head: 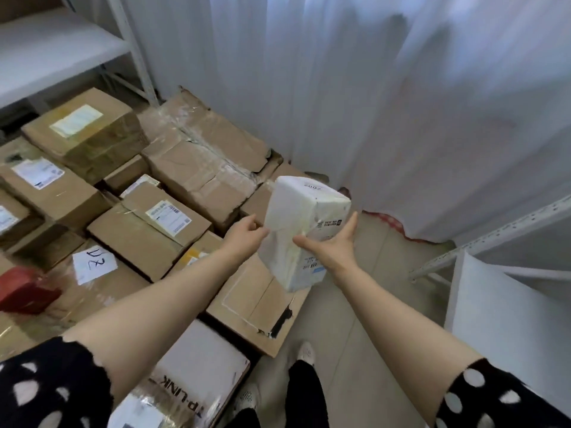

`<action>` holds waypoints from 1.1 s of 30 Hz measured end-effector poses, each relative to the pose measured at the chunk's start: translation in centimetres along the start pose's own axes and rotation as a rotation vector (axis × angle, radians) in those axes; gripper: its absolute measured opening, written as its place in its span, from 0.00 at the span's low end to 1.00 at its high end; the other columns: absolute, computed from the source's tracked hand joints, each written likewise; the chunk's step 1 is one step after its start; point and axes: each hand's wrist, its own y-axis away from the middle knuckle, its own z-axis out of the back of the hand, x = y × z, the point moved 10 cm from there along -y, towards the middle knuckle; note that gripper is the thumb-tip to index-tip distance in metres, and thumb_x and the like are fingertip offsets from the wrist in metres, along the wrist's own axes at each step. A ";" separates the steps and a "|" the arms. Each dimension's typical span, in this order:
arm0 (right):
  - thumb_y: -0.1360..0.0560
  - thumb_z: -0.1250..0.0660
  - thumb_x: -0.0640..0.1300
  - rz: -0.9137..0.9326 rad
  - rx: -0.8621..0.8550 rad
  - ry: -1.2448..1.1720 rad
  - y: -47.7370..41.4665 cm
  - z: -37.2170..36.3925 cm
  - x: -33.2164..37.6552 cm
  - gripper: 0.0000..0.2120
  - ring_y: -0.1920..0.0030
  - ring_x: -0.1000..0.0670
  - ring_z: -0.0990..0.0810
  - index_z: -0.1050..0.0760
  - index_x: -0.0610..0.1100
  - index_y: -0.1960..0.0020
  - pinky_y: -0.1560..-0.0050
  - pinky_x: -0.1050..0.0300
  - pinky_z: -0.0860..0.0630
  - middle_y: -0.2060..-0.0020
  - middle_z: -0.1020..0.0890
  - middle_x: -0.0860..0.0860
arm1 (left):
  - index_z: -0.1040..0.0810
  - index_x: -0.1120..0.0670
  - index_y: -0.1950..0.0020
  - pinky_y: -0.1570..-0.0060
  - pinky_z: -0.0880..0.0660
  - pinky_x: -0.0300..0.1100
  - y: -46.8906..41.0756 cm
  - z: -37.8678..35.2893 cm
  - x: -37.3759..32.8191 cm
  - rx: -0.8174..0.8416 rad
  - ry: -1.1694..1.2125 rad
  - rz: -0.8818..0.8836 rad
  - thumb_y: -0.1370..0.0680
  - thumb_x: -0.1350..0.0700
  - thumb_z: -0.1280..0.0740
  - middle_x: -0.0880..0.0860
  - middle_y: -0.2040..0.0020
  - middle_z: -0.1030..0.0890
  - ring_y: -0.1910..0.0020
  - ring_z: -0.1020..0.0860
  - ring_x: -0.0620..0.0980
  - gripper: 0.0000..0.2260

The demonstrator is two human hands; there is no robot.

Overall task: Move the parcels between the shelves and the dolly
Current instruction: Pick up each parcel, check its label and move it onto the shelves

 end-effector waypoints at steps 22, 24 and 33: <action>0.33 0.29 0.65 -0.170 0.666 0.042 -22.4 -20.8 -1.1 0.32 0.40 0.50 0.25 0.37 0.51 0.38 0.39 0.51 0.25 0.38 0.27 0.50 | 0.35 0.55 0.35 0.61 0.21 0.47 -22.2 5.8 7.8 -0.320 0.560 0.448 0.25 0.60 0.31 0.55 0.40 0.24 0.47 0.21 0.53 0.21; 0.26 0.32 0.56 -0.131 0.669 0.080 -23.0 -22.1 -2.1 0.23 0.41 0.49 0.24 0.34 0.49 0.37 0.40 0.48 0.25 0.39 0.26 0.49 | 0.35 0.54 0.34 0.63 0.23 0.45 -22.9 5.7 9.0 -0.318 0.569 0.445 0.24 0.63 0.32 0.54 0.41 0.24 0.51 0.22 0.50 0.21; 0.21 0.38 0.50 -0.268 0.704 0.179 -22.8 -25.5 -7.5 0.19 0.40 0.48 0.24 0.34 0.49 0.32 0.36 0.44 0.27 0.41 0.23 0.51 | 0.37 0.52 0.29 0.48 0.23 0.62 -24.3 5.3 14.6 -0.312 0.565 0.486 0.27 0.54 0.26 0.52 0.37 0.24 0.44 0.21 0.54 0.31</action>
